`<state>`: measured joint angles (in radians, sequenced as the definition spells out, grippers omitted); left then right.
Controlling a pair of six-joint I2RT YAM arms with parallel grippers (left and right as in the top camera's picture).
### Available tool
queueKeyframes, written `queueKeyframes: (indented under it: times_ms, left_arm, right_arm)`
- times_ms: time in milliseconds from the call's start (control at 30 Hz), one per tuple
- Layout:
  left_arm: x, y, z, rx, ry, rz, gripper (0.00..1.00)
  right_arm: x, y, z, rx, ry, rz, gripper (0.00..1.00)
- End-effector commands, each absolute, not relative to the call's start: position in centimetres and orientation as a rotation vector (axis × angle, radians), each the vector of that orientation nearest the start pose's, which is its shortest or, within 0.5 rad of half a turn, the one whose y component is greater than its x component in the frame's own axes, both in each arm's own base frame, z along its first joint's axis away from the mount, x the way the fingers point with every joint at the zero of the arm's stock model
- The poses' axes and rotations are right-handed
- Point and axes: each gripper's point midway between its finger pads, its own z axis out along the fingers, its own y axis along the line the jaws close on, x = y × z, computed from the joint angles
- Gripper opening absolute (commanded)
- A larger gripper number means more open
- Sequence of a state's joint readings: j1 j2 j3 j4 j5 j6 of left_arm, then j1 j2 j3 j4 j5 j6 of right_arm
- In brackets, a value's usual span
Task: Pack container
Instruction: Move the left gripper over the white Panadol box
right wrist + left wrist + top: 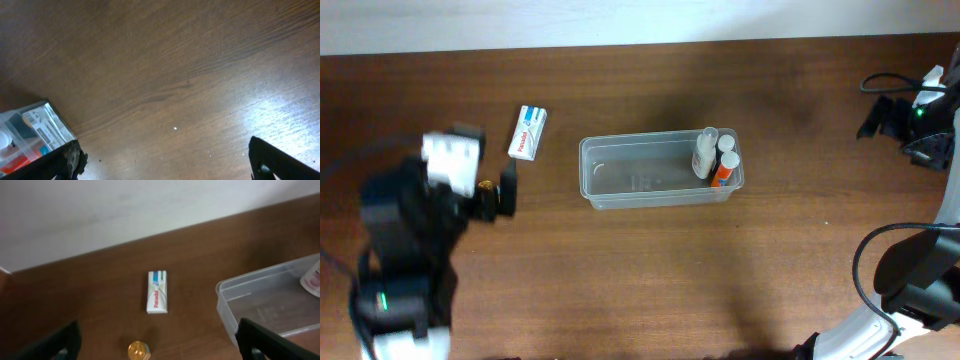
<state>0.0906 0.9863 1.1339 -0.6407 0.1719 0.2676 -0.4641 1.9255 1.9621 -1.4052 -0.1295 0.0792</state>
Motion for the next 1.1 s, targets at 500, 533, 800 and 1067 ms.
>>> queueKeyframes:
  times_ms: [500,533,800,1067]
  left_arm:
    - [42.4,-0.3,24.8,0.333,2.557,-0.191,0.99]
    - [42.8,-0.4,23.9,0.335,2.571,-0.205,0.99]
    - [48.2,1.2,18.2,0.404,2.580,-0.056,0.99]
    - [51.8,0.8,10.7,0.521,2.624,0.041,0.99]
  right_arm:
    - [37.0,-16.0,19.7,0.768,2.794,0.132,0.98]
    - [37.0,-16.0,19.7,0.768,2.794,0.132,0.98]
    - [37.0,-16.0,19.7,0.768,2.794,0.132,0.99]
    - [37.0,-16.0,19.7,0.768,2.794,0.132,0.98]
